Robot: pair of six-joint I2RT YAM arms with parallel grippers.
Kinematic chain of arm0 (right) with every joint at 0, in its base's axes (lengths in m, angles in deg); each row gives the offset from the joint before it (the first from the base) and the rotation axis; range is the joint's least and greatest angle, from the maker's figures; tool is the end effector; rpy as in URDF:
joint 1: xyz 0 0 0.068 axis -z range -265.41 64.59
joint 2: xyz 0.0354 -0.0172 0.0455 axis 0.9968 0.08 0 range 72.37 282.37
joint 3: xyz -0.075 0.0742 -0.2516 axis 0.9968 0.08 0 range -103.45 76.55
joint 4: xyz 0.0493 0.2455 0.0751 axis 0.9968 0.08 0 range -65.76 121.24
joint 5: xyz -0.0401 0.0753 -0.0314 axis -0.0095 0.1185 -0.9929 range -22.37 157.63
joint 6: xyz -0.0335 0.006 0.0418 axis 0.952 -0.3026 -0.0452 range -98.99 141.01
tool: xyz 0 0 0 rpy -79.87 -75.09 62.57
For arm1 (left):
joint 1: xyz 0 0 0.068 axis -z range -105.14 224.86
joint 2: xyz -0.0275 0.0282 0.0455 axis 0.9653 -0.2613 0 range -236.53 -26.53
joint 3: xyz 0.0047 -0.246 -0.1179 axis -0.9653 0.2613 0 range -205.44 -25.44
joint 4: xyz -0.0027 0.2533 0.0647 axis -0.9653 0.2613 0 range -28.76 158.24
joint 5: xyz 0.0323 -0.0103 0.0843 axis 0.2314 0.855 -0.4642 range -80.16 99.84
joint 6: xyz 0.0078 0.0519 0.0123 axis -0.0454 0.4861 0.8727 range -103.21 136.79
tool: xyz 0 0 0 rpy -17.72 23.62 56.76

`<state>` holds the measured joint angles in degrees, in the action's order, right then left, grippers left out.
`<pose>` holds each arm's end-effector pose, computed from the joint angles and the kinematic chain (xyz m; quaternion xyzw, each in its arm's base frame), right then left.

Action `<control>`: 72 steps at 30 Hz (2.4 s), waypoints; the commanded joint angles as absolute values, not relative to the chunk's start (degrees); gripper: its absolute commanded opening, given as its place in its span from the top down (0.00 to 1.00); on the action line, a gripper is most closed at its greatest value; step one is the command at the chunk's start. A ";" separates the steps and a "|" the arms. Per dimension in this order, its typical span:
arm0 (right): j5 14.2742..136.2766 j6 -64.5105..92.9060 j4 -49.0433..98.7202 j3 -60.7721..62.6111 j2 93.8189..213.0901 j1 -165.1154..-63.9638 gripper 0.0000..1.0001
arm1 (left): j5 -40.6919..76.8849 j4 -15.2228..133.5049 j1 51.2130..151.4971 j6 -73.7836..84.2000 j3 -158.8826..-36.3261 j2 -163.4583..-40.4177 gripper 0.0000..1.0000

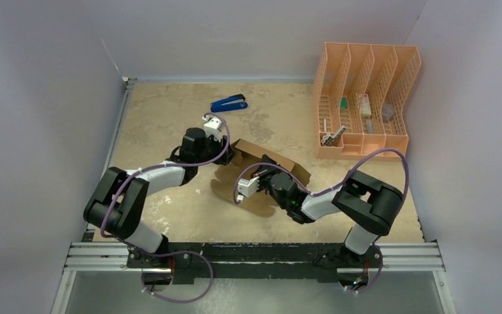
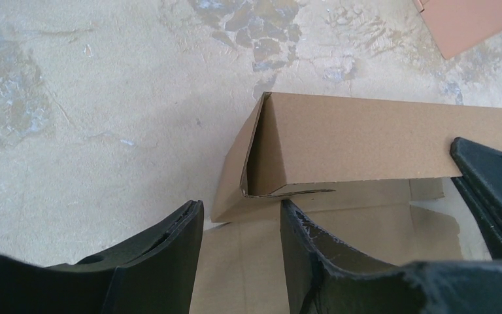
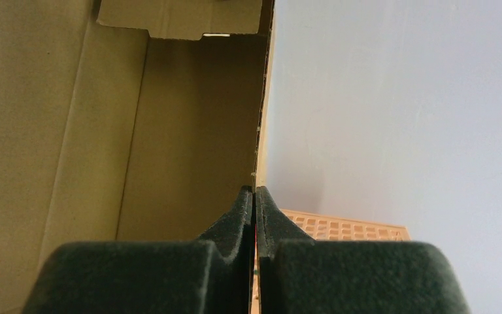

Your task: Fold the paper box

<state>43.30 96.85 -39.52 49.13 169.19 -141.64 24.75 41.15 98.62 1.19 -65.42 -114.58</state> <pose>0.1788 0.2408 0.1570 -0.6044 0.4235 -0.2657 0.6203 0.2847 -0.1354 0.1844 0.1272 0.8428 -0.2768 0.4436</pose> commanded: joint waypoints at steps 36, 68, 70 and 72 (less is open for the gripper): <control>48.68 93.28 -21.51 45.46 160.91 -143.77 1.00 | 13.89 14.33 104.07 6.45 -55.01 -116.14 0.70; 50.67 90.05 -15.77 44.58 158.78 -145.44 1.00 | -27.99 -9.69 115.19 -3.86 -49.25 -127.42 0.72; 50.66 90.09 -15.78 44.48 158.90 -145.50 1.00 | -30.60 -9.57 116.07 -3.87 -49.61 -127.64 0.72; 50.52 90.05 -15.90 44.36 159.03 -145.51 1.00 | -31.79 -8.83 116.54 -4.14 -50.53 -128.18 0.73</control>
<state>48.28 91.64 -18.83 45.51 160.25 -144.35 -21.28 -5.06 116.66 -3.03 -49.10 -127.17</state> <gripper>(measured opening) 0.008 0.280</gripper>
